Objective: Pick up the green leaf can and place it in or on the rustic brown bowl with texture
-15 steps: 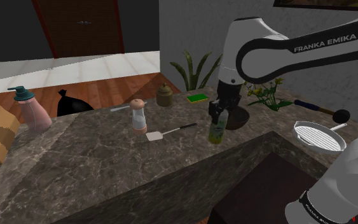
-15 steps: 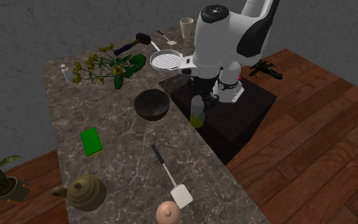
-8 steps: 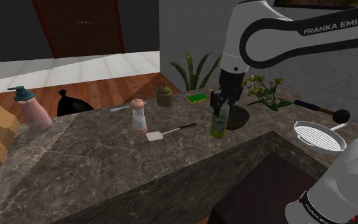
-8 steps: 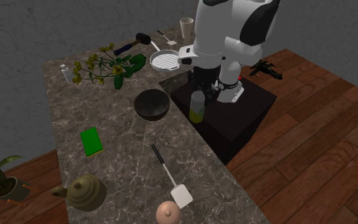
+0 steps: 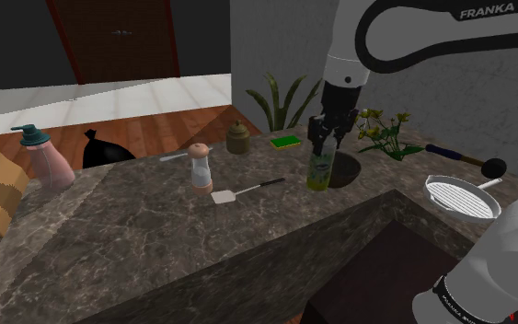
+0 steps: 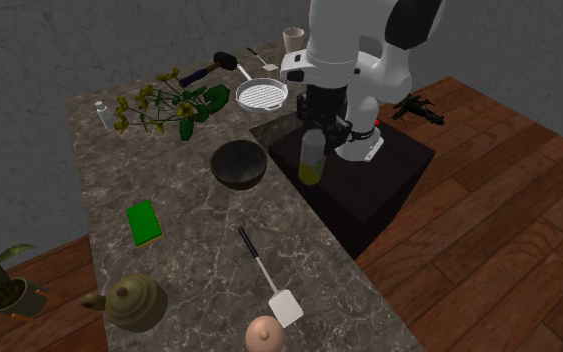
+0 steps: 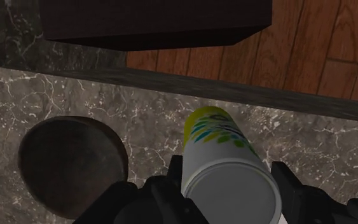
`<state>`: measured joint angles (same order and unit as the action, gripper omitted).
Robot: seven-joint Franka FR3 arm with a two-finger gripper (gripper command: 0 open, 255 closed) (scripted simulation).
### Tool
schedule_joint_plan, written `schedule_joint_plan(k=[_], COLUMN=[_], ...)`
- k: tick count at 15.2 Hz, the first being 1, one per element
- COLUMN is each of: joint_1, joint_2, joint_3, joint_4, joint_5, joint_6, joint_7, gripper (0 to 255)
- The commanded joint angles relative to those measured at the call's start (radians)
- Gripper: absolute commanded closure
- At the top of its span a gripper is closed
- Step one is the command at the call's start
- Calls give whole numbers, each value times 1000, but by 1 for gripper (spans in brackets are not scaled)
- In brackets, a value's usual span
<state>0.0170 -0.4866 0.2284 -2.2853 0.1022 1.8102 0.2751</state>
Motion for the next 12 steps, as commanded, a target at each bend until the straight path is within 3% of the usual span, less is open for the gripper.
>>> schedule_joint_plan(k=[1, 12], joint_1=[-11, -115], joint_2=[7, 116], joint_3=[-19, -202], joint_4=[19, 166], joint_5=[-10, -99], joint_6=[-13, -57], joint_7=[-23, -269], gripper=[255, 255])
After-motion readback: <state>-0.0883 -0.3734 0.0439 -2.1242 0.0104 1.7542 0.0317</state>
